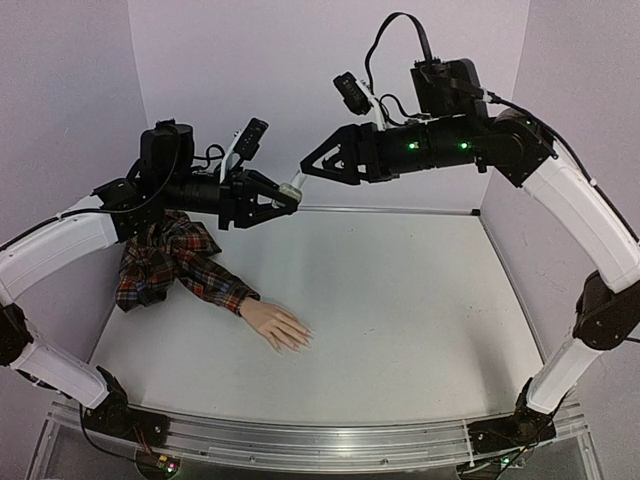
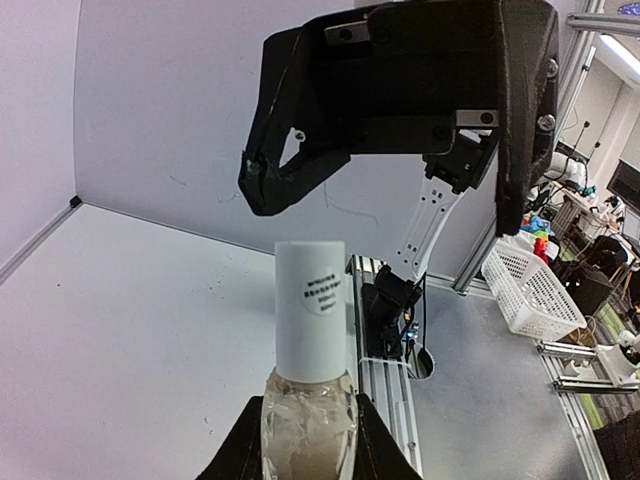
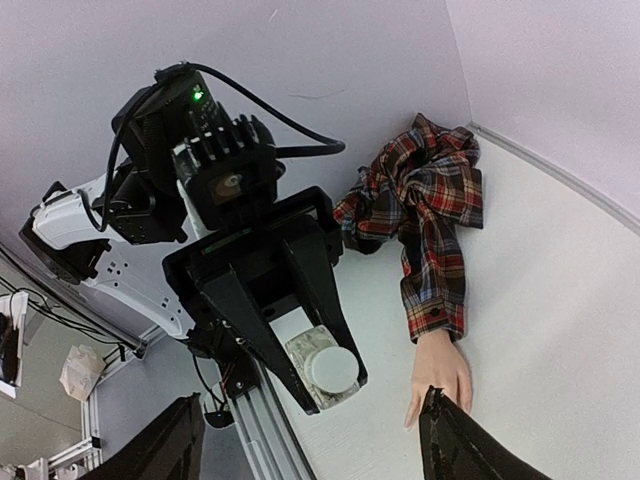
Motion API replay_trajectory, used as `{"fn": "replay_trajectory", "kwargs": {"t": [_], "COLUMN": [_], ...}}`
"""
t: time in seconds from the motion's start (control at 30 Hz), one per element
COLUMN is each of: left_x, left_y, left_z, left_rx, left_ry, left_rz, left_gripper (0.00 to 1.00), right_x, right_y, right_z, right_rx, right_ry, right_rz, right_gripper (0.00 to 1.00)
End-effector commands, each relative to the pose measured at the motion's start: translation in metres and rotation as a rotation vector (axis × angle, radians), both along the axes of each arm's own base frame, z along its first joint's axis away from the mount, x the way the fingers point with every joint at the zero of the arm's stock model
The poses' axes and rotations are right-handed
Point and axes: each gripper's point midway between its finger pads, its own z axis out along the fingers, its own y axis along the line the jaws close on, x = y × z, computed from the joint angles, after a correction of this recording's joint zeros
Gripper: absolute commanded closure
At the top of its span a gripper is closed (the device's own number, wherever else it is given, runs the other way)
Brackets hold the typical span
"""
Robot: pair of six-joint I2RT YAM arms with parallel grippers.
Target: Paint the nails
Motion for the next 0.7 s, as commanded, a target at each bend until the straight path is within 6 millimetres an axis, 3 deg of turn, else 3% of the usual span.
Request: {"fn": "replay_trajectory", "kwargs": {"t": [0.0,0.43,0.67], "left_x": [-0.003,-0.002,-0.003], "left_y": [0.002,-0.002,-0.002], "left_z": [0.028,0.026,0.026], "left_rx": [-0.045,-0.049,-0.051], "left_ry": [-0.077,-0.06,-0.056], "left_rz": [0.001,-0.023,-0.031], "left_gripper": [1.0,1.0,1.0], "right_x": [0.002,0.005,0.005], "right_y": [0.005,0.02,0.025], "right_z": [-0.004,-0.009,-0.012], "right_rx": [-0.022,-0.026,-0.025], "right_ry": [0.048,0.079,0.093], "right_rz": [-0.004,0.023,0.037], "right_gripper": [0.39,0.59,0.64]}}
